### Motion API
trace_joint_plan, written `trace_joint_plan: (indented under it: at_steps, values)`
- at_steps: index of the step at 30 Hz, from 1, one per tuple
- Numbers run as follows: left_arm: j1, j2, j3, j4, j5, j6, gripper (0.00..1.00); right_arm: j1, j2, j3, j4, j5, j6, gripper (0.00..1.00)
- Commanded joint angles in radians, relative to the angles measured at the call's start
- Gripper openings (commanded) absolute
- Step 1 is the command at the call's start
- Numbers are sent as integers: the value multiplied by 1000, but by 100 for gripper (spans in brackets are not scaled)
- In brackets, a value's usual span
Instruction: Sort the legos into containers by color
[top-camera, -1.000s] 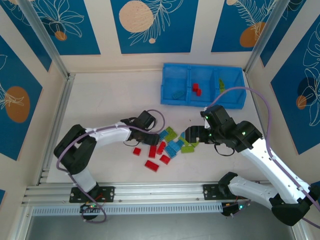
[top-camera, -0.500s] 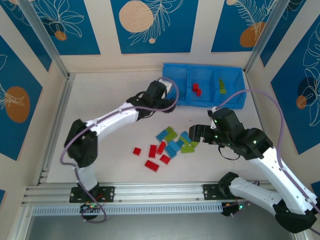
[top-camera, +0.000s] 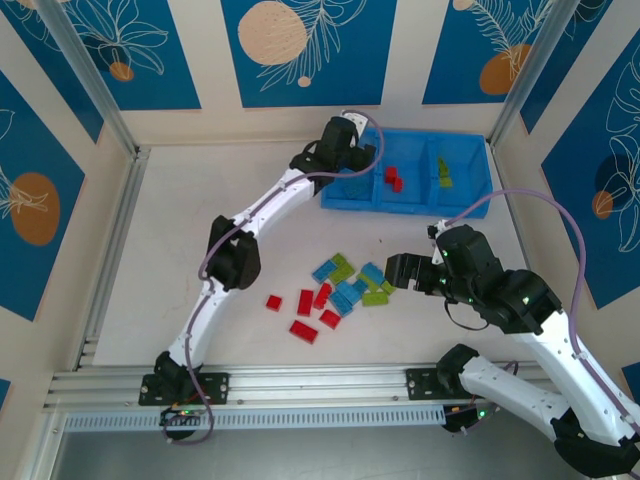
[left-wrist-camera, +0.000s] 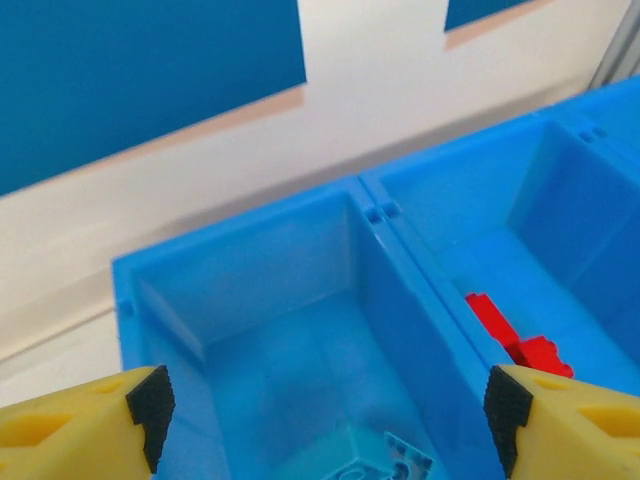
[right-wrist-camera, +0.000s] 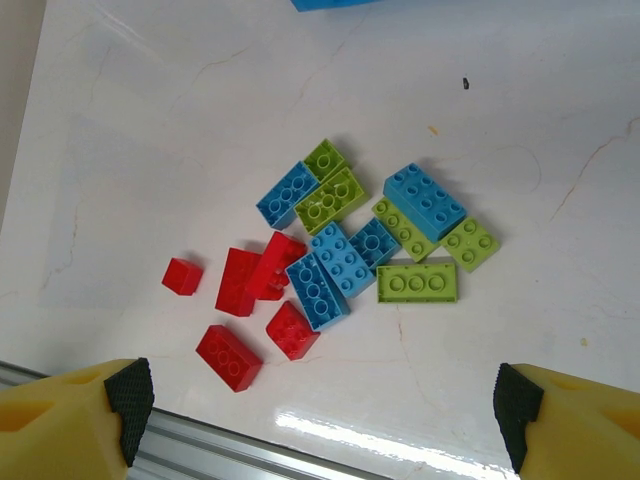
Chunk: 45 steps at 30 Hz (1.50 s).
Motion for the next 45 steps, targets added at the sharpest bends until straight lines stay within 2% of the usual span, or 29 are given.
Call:
trace_joint_plan:
  at_steps: [1, 4, 5, 7, 11, 13, 15, 19, 21, 24, 27, 29, 32, 35, 40, 45]
  values:
    - [1, -40, 66, -46, 10, 26, 88, 9, -14, 8, -21, 28, 11, 91]
    - [1, -128, 33, -139, 22, -22, 89, 8, -8, -15, 1, 36, 6, 91]
    - [1, -190, -26, -147, 36, -49, 89, 8, -2, -23, 9, 42, 4, 91]
    - [1, -352, -240, -74, 91, -97, 89, 7, 17, -41, 21, 58, 0, 91]
    - [-11, -767, -826, 212, 228, -170, 89, 6, 100, -72, 59, 57, -27, 91]
    - [-26, -944, -1020, 248, 273, -171, 89, 1, 150, -86, 84, 47, -43, 91]
    - [-54, -1117, -1177, 209, 297, -135, 90, -8, 206, -112, 110, 36, -47, 91]
    - [-101, -1384, -1326, -4, 330, -8, 91, -77, 306, -188, 160, -48, -28, 90]
    - [-102, -1497, -1371, -118, 364, 39, 94, -119, 356, -228, 190, -85, -11, 84]
    - [-102, -1625, -1431, -228, 378, 143, 96, -171, 399, -292, 251, -106, -17, 71]
    - [-102, -1710, -1498, -286, 361, 246, 99, -201, 445, -335, 305, -108, -80, 69]
    - [-102, -1768, -1582, -256, 346, 302, 100, -200, 492, -355, 344, -67, -126, 69]
    - [-94, -1794, -1685, -189, 325, 313, 100, -207, 558, -345, 371, -48, -142, 66]
    - [-82, -1741, -1656, -257, 320, 330, 100, -199, 596, -337, 424, -84, -162, 65]
    - [-79, -1736, -1684, -247, 326, 340, 100, -225, 678, -311, 433, -76, -145, 66]
    - [-78, -1754, -1700, -229, 316, 343, 100, -220, 777, -293, 436, -43, -112, 59]
